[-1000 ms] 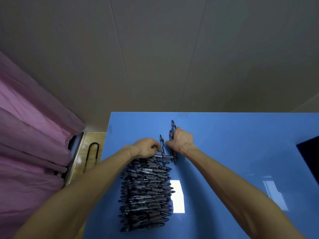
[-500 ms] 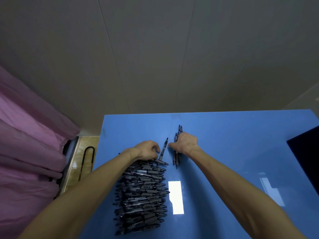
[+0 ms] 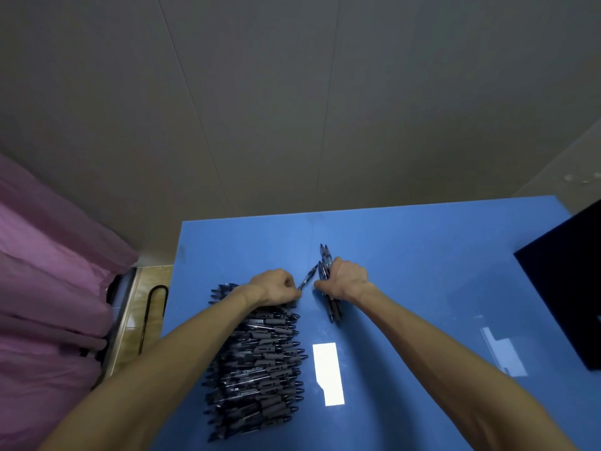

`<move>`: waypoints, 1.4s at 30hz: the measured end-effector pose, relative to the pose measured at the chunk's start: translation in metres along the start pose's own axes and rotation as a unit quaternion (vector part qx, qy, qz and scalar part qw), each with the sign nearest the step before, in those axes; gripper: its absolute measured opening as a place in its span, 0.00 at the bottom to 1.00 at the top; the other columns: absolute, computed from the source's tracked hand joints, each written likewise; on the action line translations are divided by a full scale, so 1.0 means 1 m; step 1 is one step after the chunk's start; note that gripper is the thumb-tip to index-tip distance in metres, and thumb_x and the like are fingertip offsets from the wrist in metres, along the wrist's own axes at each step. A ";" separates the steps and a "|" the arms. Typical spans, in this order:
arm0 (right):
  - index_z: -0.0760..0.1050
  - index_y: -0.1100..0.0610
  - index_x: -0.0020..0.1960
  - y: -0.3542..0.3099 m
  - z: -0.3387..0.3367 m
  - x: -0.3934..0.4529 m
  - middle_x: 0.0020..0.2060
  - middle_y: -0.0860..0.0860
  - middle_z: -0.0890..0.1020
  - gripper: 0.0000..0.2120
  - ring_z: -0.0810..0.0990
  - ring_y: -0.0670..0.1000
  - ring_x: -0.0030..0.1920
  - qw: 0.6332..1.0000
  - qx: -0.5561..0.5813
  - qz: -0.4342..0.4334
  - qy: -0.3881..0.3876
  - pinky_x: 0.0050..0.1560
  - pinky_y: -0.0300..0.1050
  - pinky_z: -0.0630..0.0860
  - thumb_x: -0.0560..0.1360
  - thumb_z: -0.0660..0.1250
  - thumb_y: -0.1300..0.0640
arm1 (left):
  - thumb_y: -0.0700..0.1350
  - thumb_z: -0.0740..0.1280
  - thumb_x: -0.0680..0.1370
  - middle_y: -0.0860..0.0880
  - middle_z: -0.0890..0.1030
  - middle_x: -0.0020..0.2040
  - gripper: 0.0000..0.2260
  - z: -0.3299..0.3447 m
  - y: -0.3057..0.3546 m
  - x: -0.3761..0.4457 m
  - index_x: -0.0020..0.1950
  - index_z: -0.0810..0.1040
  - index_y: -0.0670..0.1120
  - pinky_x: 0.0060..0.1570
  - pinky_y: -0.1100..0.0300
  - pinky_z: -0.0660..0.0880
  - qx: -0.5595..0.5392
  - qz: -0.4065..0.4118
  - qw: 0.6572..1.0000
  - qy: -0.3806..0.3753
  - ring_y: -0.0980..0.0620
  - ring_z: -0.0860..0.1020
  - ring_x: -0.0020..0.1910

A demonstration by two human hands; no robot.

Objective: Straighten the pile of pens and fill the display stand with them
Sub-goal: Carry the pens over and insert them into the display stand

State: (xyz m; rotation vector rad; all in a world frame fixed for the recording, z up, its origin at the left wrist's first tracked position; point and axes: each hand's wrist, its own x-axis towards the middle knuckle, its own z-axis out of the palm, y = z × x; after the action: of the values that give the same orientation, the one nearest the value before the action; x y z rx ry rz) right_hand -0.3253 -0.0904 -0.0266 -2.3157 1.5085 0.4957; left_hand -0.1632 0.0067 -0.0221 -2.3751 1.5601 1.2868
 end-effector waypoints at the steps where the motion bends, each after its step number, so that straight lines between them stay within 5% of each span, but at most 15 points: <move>1: 0.70 0.57 0.63 0.001 0.001 -0.001 0.54 0.52 0.81 0.30 0.80 0.54 0.54 1.000 0.004 0.004 -0.001 0.47 0.45 0.71 0.74 0.67 0.35 | 0.60 0.70 0.76 0.51 0.84 0.47 0.15 0.003 0.003 0.000 0.49 0.81 0.49 0.50 0.53 0.78 0.014 -0.005 1.000 0.015 0.48 0.81 0.48; 3: 0.71 0.56 0.58 0.006 0.003 -0.005 0.50 0.51 0.80 0.26 0.79 0.53 0.49 1.000 0.014 0.009 -0.011 0.45 0.44 0.72 0.74 0.67 0.35 | 0.61 0.72 0.76 0.51 0.83 0.43 0.16 0.009 0.008 0.001 0.45 0.80 0.48 0.44 0.56 0.74 0.040 -0.010 0.998 0.055 0.48 0.80 0.45; 8: 0.72 0.54 0.47 0.017 0.003 -0.008 0.41 0.49 0.78 0.20 0.78 0.52 0.43 0.998 0.045 -0.001 -0.033 0.43 0.44 0.73 0.74 0.68 0.37 | 0.55 0.70 0.79 0.49 0.84 0.45 0.11 0.016 0.007 0.003 0.46 0.81 0.47 0.46 0.55 0.76 -0.012 -0.016 0.994 0.105 0.47 0.81 0.47; 14: 0.69 0.53 0.40 0.018 0.002 -0.008 0.36 0.48 0.76 0.19 0.76 0.51 0.40 0.998 0.048 -0.019 -0.038 0.39 0.43 0.71 0.74 0.69 0.39 | 0.53 0.59 0.86 0.54 0.86 0.37 0.12 0.016 -0.002 -0.003 0.49 0.72 0.47 0.49 0.52 0.78 -0.122 -0.022 0.983 0.136 0.52 0.84 0.39; 18: 0.67 0.53 0.36 0.019 0.003 -0.007 0.32 0.48 0.74 0.22 0.73 0.50 0.34 0.997 0.067 -0.028 -0.033 0.33 0.43 0.67 0.72 0.72 0.38 | 0.52 0.61 0.86 0.54 0.87 0.38 0.11 0.015 -0.007 -0.004 0.48 0.73 0.47 0.53 0.51 0.79 -0.198 -0.017 0.968 0.150 0.54 0.84 0.41; 24: 0.66 0.52 0.35 0.033 0.005 -0.005 0.30 0.48 0.74 0.29 0.72 0.50 0.31 0.994 0.109 -0.017 -0.019 0.30 0.44 0.66 0.67 0.73 0.29 | 0.51 0.66 0.83 0.55 0.86 0.37 0.09 0.015 0.017 -0.006 0.47 0.77 0.47 0.47 0.55 0.80 -0.233 0.017 0.954 0.189 0.55 0.84 0.38; 30: 0.64 0.53 0.32 0.057 0.010 -0.015 0.27 0.49 0.72 0.29 0.70 0.51 0.29 0.979 0.196 0.042 -0.024 0.32 0.44 0.66 0.71 0.71 0.31 | 0.52 0.69 0.78 0.52 0.84 0.32 0.16 0.029 0.048 -0.009 0.35 0.82 0.45 0.44 0.54 0.82 -0.102 -0.010 0.981 0.166 0.50 0.84 0.36; 33: 0.66 0.54 0.32 0.067 0.010 -0.019 0.28 0.50 0.73 0.27 0.71 0.51 0.30 0.972 0.219 0.074 -0.029 0.32 0.44 0.67 0.74 0.70 0.35 | 0.54 0.69 0.76 0.48 0.83 0.40 0.12 0.029 0.062 -0.009 0.40 0.80 0.45 0.43 0.54 0.79 -0.005 -0.020 0.982 0.187 0.44 0.82 0.42; 37: 0.67 0.54 0.33 0.072 0.011 -0.024 0.29 0.50 0.72 0.22 0.70 0.50 0.29 0.968 0.225 0.112 -0.018 0.31 0.42 0.67 0.75 0.71 0.42 | 0.56 0.68 0.75 0.47 0.80 0.40 0.16 0.035 0.070 -0.001 0.35 0.69 0.48 0.40 0.57 0.73 0.070 -0.013 0.987 0.141 0.45 0.81 0.44; 42: 0.71 0.54 0.37 0.067 0.009 -0.024 0.32 0.49 0.76 0.20 0.75 0.50 0.33 0.973 0.198 0.119 -0.016 0.33 0.43 0.70 0.72 0.75 0.41 | 0.71 0.66 0.74 0.49 0.81 0.49 0.25 0.044 0.078 0.010 0.50 0.73 0.48 0.50 0.55 0.74 0.102 -0.002 0.984 0.148 0.46 0.81 0.51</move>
State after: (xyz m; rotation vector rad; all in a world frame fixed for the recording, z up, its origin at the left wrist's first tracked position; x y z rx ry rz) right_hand -0.3966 -0.0930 -0.0291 -1.8294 1.7004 0.2558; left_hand -0.2485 -0.0207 -0.0263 -2.5193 1.6616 0.7545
